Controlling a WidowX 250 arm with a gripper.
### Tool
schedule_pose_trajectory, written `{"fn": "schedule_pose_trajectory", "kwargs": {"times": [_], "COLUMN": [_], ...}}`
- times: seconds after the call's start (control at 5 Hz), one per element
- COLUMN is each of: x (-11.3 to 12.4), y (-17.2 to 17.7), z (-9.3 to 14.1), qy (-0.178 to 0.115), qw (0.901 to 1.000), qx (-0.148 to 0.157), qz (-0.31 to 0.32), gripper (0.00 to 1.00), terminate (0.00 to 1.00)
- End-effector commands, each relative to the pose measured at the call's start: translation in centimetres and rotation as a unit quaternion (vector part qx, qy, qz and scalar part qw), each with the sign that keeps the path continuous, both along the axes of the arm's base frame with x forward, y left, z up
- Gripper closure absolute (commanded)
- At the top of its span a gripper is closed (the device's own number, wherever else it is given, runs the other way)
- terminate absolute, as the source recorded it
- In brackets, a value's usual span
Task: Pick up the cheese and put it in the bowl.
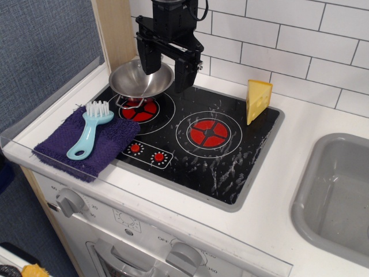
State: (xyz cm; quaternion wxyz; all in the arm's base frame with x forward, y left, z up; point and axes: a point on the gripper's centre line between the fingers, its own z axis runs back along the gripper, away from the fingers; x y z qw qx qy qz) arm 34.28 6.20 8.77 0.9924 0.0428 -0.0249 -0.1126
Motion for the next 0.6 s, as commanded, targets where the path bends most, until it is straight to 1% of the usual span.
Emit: {"fn": "schedule_pose_trajectory", "kwargs": {"times": [0.0,0.2,0.4], "x": [0.0,1.7,3.7], "y": [0.0,-2.9,-5.9], "z": [0.0,0.4,1.0], "qy": [0.000,-0.016,-0.037], "qw": [1.0000,0.9991,0.9976], "qx": [0.000,-0.010,-0.037], "qz": [0.000,-0.039,-0.045], "gripper": [0.00,0.00,0.00], "terminate": [0.00,0.00,0.00]}}
